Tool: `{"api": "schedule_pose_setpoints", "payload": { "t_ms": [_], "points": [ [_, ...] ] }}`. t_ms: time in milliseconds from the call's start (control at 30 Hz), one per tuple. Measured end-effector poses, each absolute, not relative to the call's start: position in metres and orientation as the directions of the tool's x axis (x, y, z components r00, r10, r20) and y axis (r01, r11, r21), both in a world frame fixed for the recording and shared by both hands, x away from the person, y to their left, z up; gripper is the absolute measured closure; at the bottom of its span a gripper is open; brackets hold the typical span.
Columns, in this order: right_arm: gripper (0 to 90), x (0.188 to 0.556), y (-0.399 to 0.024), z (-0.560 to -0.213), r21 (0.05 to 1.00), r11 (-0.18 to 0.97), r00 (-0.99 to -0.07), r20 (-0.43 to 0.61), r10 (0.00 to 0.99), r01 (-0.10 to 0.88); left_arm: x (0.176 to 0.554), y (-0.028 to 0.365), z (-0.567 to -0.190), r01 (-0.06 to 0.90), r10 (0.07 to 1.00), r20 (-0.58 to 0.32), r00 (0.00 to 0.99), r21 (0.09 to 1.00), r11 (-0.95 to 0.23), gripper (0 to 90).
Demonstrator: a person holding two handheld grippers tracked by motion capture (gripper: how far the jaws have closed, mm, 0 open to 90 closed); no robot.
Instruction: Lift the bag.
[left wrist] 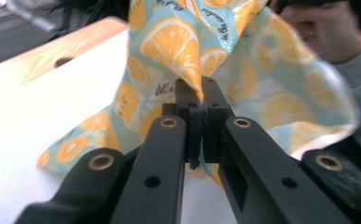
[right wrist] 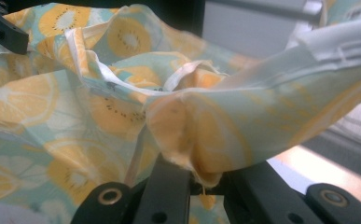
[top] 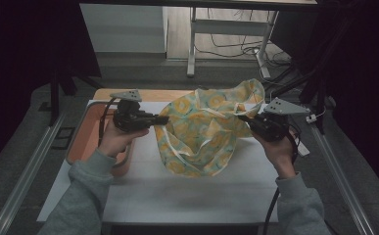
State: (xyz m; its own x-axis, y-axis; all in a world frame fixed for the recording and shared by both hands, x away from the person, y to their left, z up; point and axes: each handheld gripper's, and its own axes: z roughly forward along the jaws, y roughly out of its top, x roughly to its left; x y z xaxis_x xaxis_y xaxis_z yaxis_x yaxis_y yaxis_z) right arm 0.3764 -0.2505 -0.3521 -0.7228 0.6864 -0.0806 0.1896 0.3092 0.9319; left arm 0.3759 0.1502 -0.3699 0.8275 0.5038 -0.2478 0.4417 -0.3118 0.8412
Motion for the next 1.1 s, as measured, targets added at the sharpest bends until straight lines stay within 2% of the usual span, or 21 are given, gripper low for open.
{"api": "schedule_pose_setpoints", "payload": {
  "t_ms": [133, 400, 700, 800, 833, 867, 967, 1033, 1100],
  "points": [
    [88.8, 0.395, -0.251, -0.376, 0.901, 0.348, -0.698, -0.074, 0.712, 0.259, 0.397, 0.139, -0.393, 0.501, 0.537, -0.271, 0.799, 0.794, -0.345, 88.4],
    [88.7, 0.432, -0.257, -0.424, 0.856, 0.334, -0.661, 0.012, 0.75, 0.395, 0.425, 0.125, -0.429, 0.589, 0.566, -0.331, 0.755, 0.723, -0.362, 87.9],
    [87.8, 0.436, -0.258, -0.434, 0.838, 0.344, -0.671, 0.035, 0.741, 0.424, 0.428, 0.12, -0.438, 0.6, 0.563, -0.338, 0.754, 0.704, -0.381, 84.7],
    [83.2, 0.431, -0.258, -0.429, 0.843, 0.347, -0.687, 0.035, 0.726, 0.41, 0.426, 0.121, -0.437, 0.593, 0.56, -0.335, 0.758, 0.711, -0.377, 80.3],
    [76.3, 0.43, -0.259, -0.428, 0.843, 0.347, -0.693, 0.04, 0.72, 0.41, 0.425, 0.122, -0.436, 0.591, 0.562, -0.333, 0.757, 0.714, -0.375, 76.3],
    [67.4, 0.429, -0.259, -0.427, 0.842, 0.347, -0.699, 0.049, 0.714, 0.414, 0.425, 0.123, -0.436, 0.593, 0.57, -0.33, 0.752, 0.717, -0.368, 68.3],
    [40.8, 0.425, -0.262, -0.425, 0.832, 0.341, -0.698, 0.076, 0.712, 0.438, 0.419, 0.128, -0.435, 0.586, 0.605, -0.295, 0.74, 0.723, -0.364, 34.9],
    [37.2, 0.421, -0.269, -0.425, 0.828, 0.341, -0.71, 0.094, 0.698, 0.445, 0.413, 0.135, -0.432, 0.585, 0.614, -0.285, 0.736, 0.724, -0.365, 18.2],
    [35.6, 0.415, -0.278, -0.425, 0.833, 0.331, -0.721, 0.112, 0.684, 0.444, 0.406, 0.145, -0.427, 0.574, 0.614, -0.279, 0.739, 0.738, -0.355, 9.2]
  ]
}}
